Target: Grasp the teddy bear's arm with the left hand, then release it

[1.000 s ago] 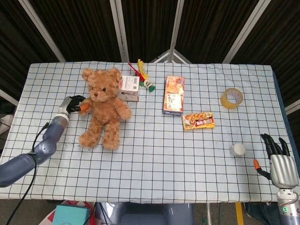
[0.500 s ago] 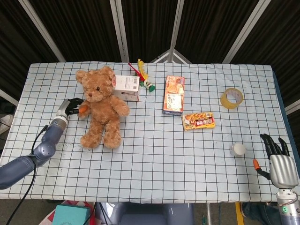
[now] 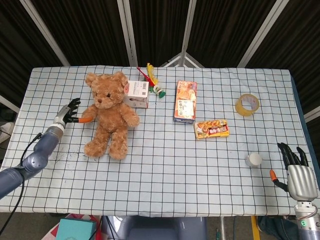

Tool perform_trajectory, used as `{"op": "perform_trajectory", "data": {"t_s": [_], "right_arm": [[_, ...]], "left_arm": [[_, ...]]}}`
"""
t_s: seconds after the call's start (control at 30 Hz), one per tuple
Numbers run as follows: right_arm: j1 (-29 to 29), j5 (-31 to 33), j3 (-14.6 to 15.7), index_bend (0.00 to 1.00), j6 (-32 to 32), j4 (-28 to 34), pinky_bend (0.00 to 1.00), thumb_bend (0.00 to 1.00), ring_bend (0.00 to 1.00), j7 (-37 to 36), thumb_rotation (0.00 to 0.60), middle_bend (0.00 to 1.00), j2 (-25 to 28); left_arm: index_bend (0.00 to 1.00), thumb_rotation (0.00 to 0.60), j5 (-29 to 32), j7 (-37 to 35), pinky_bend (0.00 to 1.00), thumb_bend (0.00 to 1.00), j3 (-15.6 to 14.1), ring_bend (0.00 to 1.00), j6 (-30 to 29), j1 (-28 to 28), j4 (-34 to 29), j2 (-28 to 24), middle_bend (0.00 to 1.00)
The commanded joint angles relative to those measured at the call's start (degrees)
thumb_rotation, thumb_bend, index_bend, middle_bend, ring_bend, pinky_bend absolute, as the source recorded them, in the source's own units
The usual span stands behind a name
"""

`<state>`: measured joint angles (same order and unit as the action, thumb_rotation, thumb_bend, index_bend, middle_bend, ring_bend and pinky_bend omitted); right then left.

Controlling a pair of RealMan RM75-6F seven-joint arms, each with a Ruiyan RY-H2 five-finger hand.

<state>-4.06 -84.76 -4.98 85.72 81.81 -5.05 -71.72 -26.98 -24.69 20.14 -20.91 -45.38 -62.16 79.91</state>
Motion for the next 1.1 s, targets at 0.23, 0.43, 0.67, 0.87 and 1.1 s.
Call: {"op": "perform_trajectory", "data": {"t_s": [0.23,0.43,0.67,0.87,1.1], "right_arm": [[-0.13,0.39,-0.14,0.09,-0.40,-0.22,0.06,0.37,0.24,-0.06,0.600,0.12,-0.06],[0.33,-0.70,-0.23,0.08,1.66,0.23,0.06,0.37,0.24,0.92,0.600,0.12,-0.01],[0.80,-3.52,-0.86,0.09,6.32,-0.67,0.06,0.37,0.24,1.08,0.600,0.12,-1.21],[1.04,-4.87,-2.14,0.08,10.35,-3.20,0.06,0.37,0.24,-0.64,0.600,0.12,-3.45],[1.00,-4.31,-2.04,0.09,9.61,-4.00,0.06,0.37,0.24,-1.34,0.600,0.12,-3.71]], "left_arm": [[0.00,0.600,-19.16,0.11,0.01,0.21,2.93,0.00,-8.22,15.62,-23.48,-21.34,0.00],[0.03,0.600,-40.30,13.31,0.00,0.22,-4.88,0.00,-39.42,32.97,-33.31,-33.76,0.00],[0.05,0.600,-51.54,8.03,0.00,0.22,-9.31,0.00,-57.92,41.93,-25.85,-30.63,0.01],[0.06,0.600,-53.96,6.16,0.00,0.23,-9.48,0.00,-62.95,42.28,-18.27,-25.89,0.01],[0.08,0.600,-56.51,4.32,0.00,0.23,-10.74,0.00,-63.83,40.62,-7.32,-18.53,0.02]]}}
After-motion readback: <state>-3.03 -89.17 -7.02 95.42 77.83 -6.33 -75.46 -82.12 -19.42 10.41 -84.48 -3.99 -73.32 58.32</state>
